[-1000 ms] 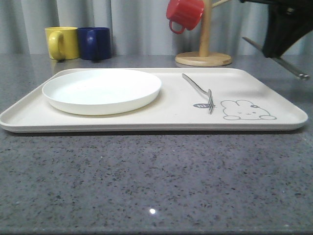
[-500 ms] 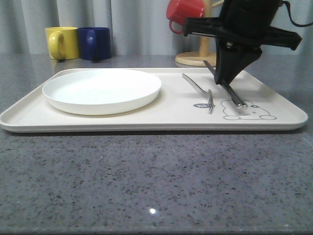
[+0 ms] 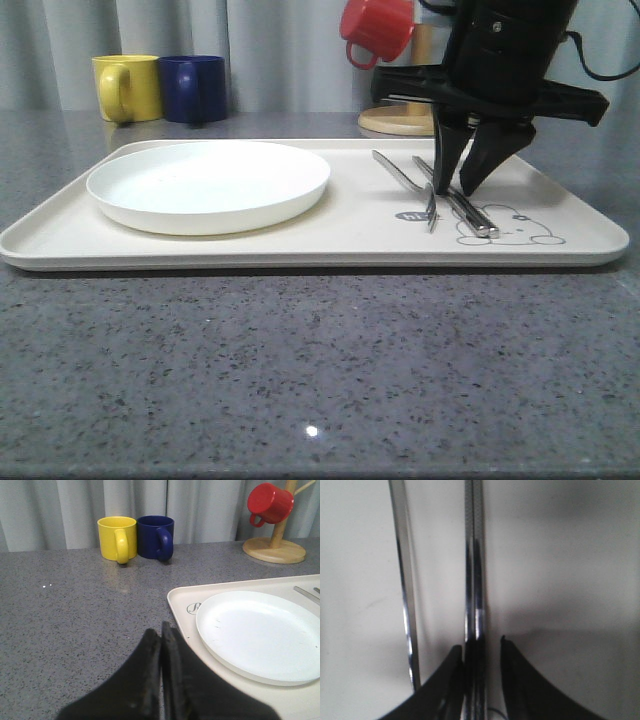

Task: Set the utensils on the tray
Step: 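Grasp the metal chopsticks with the right gripper and place them beside the fork, then raise the right gripper and move it to the spoon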

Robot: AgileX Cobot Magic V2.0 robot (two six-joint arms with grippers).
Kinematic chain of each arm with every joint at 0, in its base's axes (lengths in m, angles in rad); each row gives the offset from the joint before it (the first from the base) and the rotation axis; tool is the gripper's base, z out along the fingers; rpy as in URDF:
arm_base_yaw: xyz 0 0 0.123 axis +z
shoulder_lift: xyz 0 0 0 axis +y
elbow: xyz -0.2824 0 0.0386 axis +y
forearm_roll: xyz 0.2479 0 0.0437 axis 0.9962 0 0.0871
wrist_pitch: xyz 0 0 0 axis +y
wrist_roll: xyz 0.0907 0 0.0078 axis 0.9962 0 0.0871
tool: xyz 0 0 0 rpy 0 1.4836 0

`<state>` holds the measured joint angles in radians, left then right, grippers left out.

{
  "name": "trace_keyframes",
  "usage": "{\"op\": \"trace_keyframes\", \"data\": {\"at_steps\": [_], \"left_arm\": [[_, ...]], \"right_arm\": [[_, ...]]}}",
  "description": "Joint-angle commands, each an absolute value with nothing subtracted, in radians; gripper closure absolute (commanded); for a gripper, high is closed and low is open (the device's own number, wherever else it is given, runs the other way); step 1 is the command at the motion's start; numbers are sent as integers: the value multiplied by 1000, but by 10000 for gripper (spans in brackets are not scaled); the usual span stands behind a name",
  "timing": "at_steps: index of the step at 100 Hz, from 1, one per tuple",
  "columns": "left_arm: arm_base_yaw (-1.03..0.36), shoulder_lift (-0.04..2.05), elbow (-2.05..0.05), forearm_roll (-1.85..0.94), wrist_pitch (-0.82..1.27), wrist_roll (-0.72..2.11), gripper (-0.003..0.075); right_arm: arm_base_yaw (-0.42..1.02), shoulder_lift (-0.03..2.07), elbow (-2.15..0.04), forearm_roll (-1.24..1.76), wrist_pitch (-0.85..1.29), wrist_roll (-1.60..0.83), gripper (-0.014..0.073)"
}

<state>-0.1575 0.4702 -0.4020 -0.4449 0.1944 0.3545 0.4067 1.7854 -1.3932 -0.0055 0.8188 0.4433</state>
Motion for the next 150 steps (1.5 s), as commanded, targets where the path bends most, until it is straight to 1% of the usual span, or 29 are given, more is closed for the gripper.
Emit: {"op": "trace_keyframes", "data": {"at_steps": [1, 9, 36, 47, 64, 93, 107, 126, 150], "left_arm": [[-163, 476, -430, -454, 118, 354, 739], [-163, 476, -430, -454, 118, 354, 739], [-163, 476, -430, -454, 118, 354, 739], [-163, 476, -430, -454, 118, 354, 739], [-163, 476, -430, -454, 118, 354, 739], [-163, 476, -430, -454, 118, 354, 739], [-163, 476, -430, -454, 118, 354, 739], [-163, 476, -430, -454, 118, 354, 739], [-163, 476, -430, -454, 118, 354, 739]], "right_arm": [[406, 1740, -1424, -22, 804, 445, 268], [406, 1738, -1424, -23, 804, 445, 242], [406, 1677, -1431, -74, 802, 444, 242], [381, 1631, -1431, -107, 817, 417, 242], [267, 1570, -1431, -106, 900, 283, 242], [-58, 1554, -1431, -62, 984, 108, 243], [-160, 1565, -1431, 0, 985, 12, 243], [-222, 1603, -1431, 0, 988, -52, 243], [-228, 1676, -1431, 0, 966, -75, 243]]}}
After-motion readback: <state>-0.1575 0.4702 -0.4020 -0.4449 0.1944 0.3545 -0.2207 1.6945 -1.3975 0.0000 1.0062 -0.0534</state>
